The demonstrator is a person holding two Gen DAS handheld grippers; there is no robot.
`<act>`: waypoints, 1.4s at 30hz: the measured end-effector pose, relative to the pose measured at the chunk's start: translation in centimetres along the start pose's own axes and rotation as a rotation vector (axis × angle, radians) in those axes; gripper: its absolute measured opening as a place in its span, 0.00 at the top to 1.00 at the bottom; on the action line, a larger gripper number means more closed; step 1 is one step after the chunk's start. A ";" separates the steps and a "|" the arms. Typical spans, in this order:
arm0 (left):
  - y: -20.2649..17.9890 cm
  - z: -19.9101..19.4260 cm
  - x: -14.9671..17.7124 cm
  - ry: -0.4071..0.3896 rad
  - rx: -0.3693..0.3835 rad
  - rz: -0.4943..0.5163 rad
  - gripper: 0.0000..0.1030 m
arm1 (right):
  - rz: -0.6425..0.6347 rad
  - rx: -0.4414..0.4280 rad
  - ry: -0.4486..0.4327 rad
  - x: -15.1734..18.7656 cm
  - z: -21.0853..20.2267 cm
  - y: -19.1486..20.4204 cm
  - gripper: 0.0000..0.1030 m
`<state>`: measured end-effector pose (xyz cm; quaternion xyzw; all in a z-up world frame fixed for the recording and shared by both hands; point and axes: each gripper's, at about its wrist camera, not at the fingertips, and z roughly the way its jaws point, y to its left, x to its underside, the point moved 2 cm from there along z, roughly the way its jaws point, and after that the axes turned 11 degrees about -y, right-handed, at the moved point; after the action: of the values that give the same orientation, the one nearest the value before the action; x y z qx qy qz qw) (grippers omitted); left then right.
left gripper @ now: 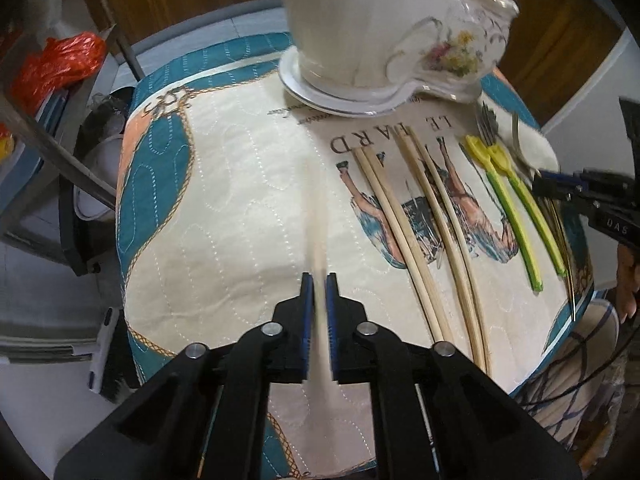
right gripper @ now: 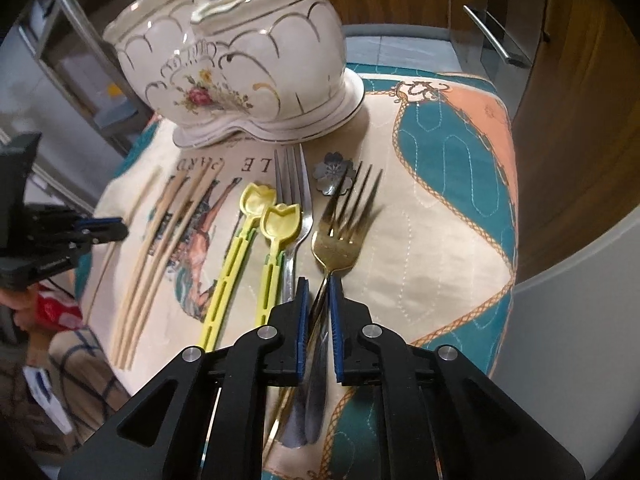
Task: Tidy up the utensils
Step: 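Lift the chopstick with the left tool over the ceramic pot while the right tool carries the fork there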
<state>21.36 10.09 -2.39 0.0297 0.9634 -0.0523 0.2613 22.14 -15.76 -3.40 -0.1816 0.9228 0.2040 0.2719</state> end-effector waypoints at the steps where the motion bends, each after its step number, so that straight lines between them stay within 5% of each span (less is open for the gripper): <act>1: 0.4 -0.3 0.0 -0.027 0.010 -0.019 0.95 | 0.005 -0.011 -0.011 0.1 -0.3 0.0 0.92; 9: 0.8 -5.9 -0.1 -0.343 0.114 -0.095 0.95 | -0.005 -0.056 -0.120 -0.1 -2.9 0.0 0.94; 19: -2.2 -11.1 -2.0 -0.697 0.115 -0.050 0.94 | -0.022 -0.078 -0.323 -2.3 -6.5 0.5 0.94; 34: -2.6 -14.5 -11.2 -0.955 0.149 -0.091 0.94 | -0.124 -0.150 -0.610 -11.7 -12.7 4.0 0.94; 42: -2.7 -13.9 -17.2 -1.031 0.123 -0.119 0.94 | -0.205 -0.112 -0.643 -17.1 -12.9 6.5 0.94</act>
<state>28.96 8.56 18.48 -0.0393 0.7048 -0.1312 0.6961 27.18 -12.54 18.22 -0.2143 0.7543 0.2727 0.5574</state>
